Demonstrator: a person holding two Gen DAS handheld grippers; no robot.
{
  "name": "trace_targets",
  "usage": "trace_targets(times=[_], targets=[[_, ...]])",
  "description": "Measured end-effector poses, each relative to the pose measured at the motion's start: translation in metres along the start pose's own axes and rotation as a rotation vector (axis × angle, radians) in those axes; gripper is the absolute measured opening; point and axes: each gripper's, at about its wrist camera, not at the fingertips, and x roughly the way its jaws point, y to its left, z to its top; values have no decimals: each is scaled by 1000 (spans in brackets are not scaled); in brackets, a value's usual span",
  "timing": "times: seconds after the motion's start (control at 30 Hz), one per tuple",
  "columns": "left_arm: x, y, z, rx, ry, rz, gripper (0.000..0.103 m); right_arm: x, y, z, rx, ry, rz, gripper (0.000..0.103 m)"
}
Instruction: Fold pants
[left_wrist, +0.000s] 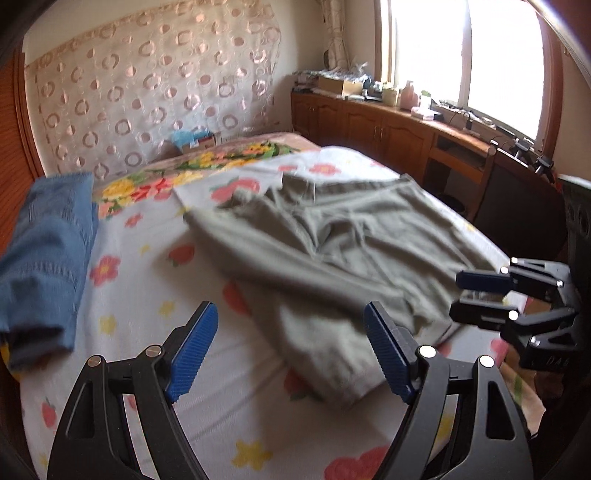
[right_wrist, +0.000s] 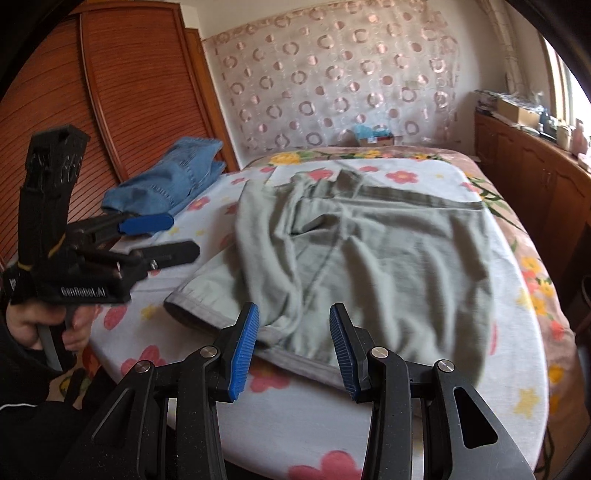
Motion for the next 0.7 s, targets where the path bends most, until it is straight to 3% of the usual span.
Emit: trace_targets(times=[0.17,0.4,0.57,0.7], targets=[[11,1,-18,-15,46,0,82,13,0,2,-12,36,21,41],[17,3,-29,-32,63,-4,82,22,-2,5,-15,98,24,33],[15,2,-30,-33,58,-6,82,27,-2,11,-16,104,43,12],[11,2,-28,-34,44,-7,82,13,1,11,-36,55,44,6]])
